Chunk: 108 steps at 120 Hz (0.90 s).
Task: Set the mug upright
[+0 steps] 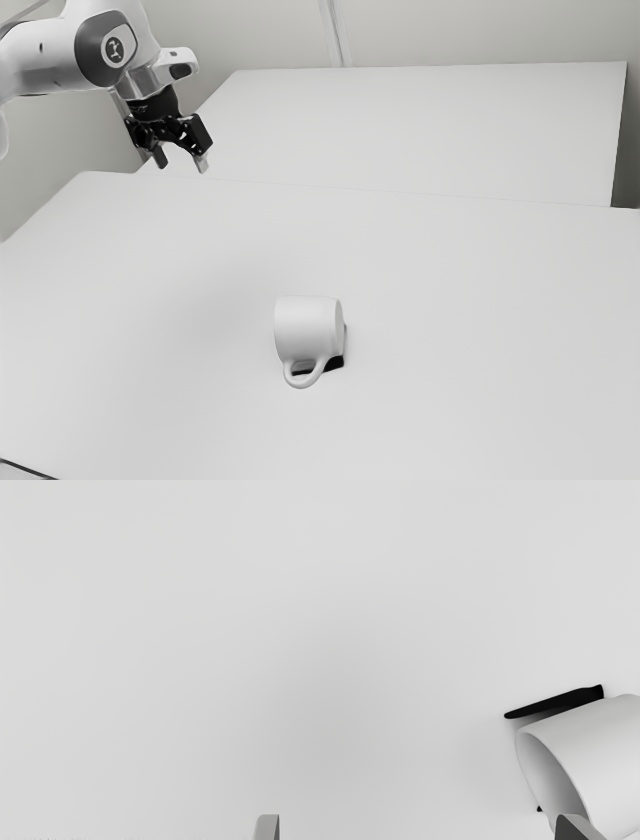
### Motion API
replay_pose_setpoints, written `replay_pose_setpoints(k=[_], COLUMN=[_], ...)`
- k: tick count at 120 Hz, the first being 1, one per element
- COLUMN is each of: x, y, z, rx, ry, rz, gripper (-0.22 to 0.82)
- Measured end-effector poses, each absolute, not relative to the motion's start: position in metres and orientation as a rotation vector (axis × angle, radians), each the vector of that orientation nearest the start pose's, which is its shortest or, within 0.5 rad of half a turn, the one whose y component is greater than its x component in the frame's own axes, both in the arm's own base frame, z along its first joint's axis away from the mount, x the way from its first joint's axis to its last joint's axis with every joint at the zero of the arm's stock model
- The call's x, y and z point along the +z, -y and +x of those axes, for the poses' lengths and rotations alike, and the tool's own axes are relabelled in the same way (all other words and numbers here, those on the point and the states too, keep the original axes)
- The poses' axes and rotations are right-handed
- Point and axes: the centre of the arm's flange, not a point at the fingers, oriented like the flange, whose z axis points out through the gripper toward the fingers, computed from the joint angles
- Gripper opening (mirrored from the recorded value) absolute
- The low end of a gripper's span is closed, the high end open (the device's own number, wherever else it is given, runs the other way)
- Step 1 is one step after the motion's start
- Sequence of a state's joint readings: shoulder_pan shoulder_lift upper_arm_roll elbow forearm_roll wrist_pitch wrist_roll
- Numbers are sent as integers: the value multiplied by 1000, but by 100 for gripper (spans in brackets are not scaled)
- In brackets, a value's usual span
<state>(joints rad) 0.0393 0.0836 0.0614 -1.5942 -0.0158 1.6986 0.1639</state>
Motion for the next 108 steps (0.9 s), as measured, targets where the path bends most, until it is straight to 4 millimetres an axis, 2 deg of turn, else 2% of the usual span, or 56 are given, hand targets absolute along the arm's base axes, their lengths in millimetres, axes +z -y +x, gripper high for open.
replay_pose_setpoints(k=[49, 63, 76, 88, 108], x=[577, 565, 550, 535, 482], y=[-54, -49, -42, -33, -18], z=[586, 580, 562, 531, 481], rx=[-28, 9, 62, 121, 136], ry=[-83, -79, -63, -31, 142], rz=[-3154, -3180, -3247, -3334, -3535], gripper=[60, 60, 60, 60, 60])
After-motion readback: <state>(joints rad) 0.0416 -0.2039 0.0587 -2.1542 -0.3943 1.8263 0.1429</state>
